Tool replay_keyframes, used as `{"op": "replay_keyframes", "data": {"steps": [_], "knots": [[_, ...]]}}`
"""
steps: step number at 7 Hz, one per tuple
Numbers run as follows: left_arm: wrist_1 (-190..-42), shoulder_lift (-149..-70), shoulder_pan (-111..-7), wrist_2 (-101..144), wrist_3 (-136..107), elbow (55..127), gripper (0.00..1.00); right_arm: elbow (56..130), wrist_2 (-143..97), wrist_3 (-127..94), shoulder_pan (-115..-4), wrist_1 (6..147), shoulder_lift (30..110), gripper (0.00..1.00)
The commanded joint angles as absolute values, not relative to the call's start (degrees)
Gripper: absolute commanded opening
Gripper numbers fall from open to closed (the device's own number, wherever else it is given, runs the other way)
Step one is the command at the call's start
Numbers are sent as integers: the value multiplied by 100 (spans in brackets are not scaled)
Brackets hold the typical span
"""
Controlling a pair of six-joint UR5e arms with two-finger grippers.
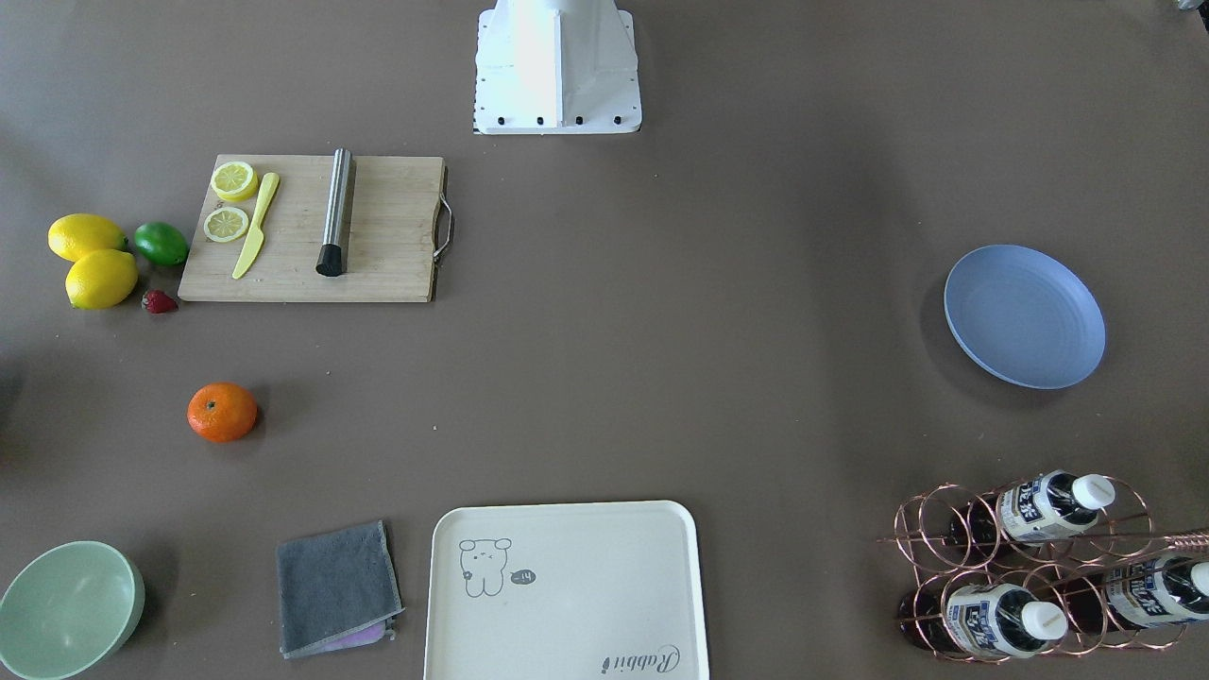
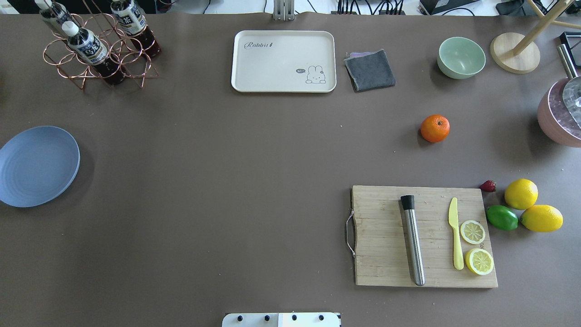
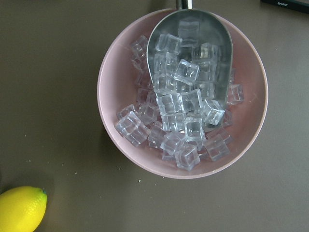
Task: Pick orange to plate
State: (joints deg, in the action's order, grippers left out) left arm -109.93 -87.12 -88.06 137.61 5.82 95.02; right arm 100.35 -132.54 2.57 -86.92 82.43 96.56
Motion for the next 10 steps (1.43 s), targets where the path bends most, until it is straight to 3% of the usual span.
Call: {"op": "replay_keyframes", "data": {"steps": [1,3,10], "knots": [[-12162,-8745,-8317,13772,-695,8707,97,10168,-13105,-1441,-8090,7640,9607,100],[-14301,-8824,-7570,13737,-1920,7440,97,10187,-13113,-1916,-7866,7226,9615,100],[-14581,-8868,-7005,13720,-2127,6917,97,10178,-13087,-1899,-7866,7216,9668,100]]}}
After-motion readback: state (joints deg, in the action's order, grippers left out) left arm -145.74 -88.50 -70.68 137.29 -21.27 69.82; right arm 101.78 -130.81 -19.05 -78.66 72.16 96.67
